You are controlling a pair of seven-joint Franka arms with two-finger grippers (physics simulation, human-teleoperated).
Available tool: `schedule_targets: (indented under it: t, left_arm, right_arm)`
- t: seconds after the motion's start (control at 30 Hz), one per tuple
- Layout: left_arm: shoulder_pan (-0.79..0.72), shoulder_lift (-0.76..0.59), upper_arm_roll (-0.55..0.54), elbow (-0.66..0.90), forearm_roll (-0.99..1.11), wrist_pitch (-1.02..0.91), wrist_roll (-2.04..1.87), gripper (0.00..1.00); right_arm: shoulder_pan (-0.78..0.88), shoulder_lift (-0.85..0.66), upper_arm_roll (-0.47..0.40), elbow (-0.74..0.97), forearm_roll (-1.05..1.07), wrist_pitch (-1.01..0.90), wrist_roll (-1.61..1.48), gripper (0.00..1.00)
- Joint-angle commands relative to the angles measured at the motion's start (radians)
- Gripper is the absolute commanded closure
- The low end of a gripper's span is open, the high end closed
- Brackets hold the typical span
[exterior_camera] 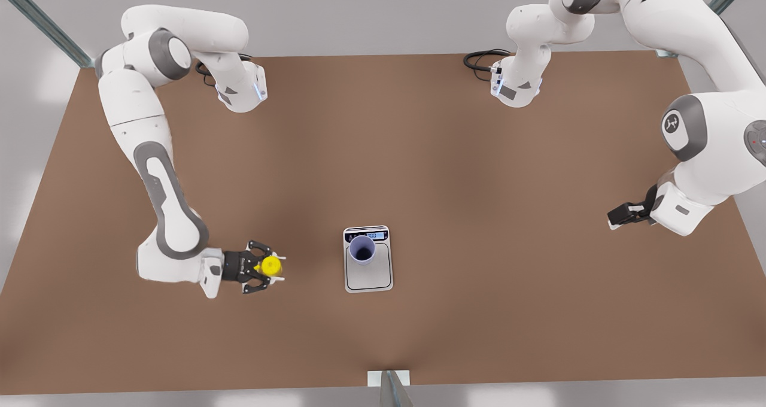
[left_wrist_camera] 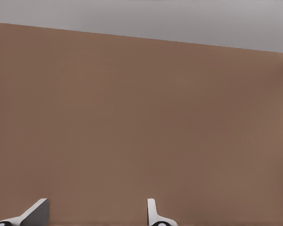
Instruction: Move cup to the weight, pick up sauce bottle, pour sauce
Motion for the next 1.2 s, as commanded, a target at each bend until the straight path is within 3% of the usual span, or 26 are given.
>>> schedule_targets:
  t: [0.0,0.23,0.73,0.8,1.17]
  left_arm:
    - [0.0,0.0,0.0,0.0,0.0,-0.001,0.0,0.0]
    - [-0.001,-0.005,0.008,0.001,0.003,0.004,0.0,0.0]
    - [-0.007,-0.022,0.002,0.001,0.0,-0.013,0.0,0.0]
    - [-0.007,-0.02,0.002,0.001,0.0,-0.01,0.0,0.0]
    - [-0.007,-0.019,0.002,0.001,-0.004,-0.009,-0.001,0.0]
  right_arm:
    - [-0.002,0.003,0.0,-0.001,0.009,-0.006,-0.01,0.45]
    - [-0.051,0.158,0.0,0.008,0.095,-0.079,-0.179,0.45]
    - [-0.046,0.206,0.0,0.01,0.107,-0.033,-0.239,0.45]
    - [-0.045,0.204,0.0,0.01,0.109,-0.033,-0.238,0.3]
    - [-0.046,0.204,0.0,0.011,0.107,-0.033,-0.236,0.29]
